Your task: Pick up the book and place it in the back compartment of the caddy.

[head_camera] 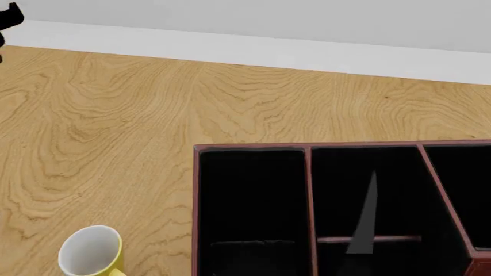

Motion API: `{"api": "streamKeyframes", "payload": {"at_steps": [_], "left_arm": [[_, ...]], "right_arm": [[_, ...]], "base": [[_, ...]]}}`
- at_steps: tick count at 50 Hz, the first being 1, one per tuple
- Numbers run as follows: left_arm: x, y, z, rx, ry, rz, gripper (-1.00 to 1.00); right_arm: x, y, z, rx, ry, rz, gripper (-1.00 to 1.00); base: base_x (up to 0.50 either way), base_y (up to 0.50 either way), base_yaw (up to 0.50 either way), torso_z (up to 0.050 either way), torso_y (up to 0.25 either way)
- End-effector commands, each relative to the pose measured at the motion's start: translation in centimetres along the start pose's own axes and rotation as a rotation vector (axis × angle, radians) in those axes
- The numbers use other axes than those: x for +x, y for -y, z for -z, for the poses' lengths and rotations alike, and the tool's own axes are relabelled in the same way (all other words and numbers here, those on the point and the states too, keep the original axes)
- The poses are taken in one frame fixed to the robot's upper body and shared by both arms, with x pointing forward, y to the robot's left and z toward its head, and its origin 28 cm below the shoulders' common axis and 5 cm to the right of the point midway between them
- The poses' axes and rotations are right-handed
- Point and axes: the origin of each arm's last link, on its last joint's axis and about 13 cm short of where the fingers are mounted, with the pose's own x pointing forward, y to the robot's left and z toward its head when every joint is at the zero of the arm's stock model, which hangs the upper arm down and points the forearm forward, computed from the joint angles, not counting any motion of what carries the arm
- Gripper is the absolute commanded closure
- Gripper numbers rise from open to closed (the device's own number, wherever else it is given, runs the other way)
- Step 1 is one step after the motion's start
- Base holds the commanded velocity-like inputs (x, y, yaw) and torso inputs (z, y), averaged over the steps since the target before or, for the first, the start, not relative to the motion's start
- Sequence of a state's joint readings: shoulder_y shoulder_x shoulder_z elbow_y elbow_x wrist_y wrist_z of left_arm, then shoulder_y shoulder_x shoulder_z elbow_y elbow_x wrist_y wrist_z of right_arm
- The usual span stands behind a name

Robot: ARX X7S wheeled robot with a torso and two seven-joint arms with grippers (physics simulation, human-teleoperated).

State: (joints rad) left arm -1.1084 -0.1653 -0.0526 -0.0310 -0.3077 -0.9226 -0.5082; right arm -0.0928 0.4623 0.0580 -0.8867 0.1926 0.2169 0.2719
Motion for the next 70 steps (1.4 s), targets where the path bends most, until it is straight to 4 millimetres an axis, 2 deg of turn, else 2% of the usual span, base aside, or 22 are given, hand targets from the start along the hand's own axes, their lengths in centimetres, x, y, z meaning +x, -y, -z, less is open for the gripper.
{"api": "streamKeyframes", "payload": {"at_steps": [1,24,34,36,37,41,44,53,59,70], "left_arm": [[-1.5,1.9,-3.4,-0.066,0.063,0.224,1.0],[-7.5,5.3,-5.6,0.041,0.078,0.766,1.0],[-9.2,6.4,-5.8,0.084,0.091,0.898,1.0],[-9.4,6.5,-6.0,0.088,0.098,0.919,1.0],[-9.6,6.6,-6.1,0.084,0.096,0.934,1.0],[-10.2,7.0,-6.1,0.103,0.097,0.991,1.0],[-10.1,7.3,-5.7,0.114,0.099,1.008,1.0],[-10.3,7.7,-6.1,0.123,0.092,1.044,1.0],[-10.6,7.7,-5.6,0.139,0.09,1.076,1.0],[-11.5,7.5,-5.5,0.19,0.086,1.138,1.0]], "right_arm": [[-1.3,0.3,-1.1,-0.032,0.007,0.015,-1.0],[-2.4,0.7,-2.1,-0.037,0.011,0.038,-1.0],[-4.0,1.0,-2.9,-0.042,0.022,0.072,-1.0],[-1.0,2.1,1.6,-0.035,0.042,0.074,-1.0],[-0.8,2.3,2.4,-0.042,0.039,0.071,-1.0],[0.1,0.9,0.6,-0.076,0.042,0.049,-1.0],[0.2,0.7,-0.2,-0.067,0.042,0.062,-1.0],[-0.4,1.9,-0.3,-0.048,0.035,0.096,-1.0],[-0.9,2.3,-0.7,-0.065,0.041,0.118,-1.0],[-1.2,4.0,-3.4,-0.148,0.029,0.158,-1.0]], "base": [[0.0,0.0,0.0,0.0,0.0],[0.0,0.0,0.0,0.0,0.002],[0.0,0.0,0.0,0.0,0.002],[0.0,0.0,0.0,0.0,0.0],[0.0,0.0,0.0,0.0,0.0],[0.0,0.0,0.0,0.0,0.003],[0.0,0.0,0.0,0.0,0.0],[0.0,0.0,0.0,0.0,0.002],[0.0,0.0,0.0,0.0,0.0],[0.0,0.0,0.0,0.001,0.002]]}}
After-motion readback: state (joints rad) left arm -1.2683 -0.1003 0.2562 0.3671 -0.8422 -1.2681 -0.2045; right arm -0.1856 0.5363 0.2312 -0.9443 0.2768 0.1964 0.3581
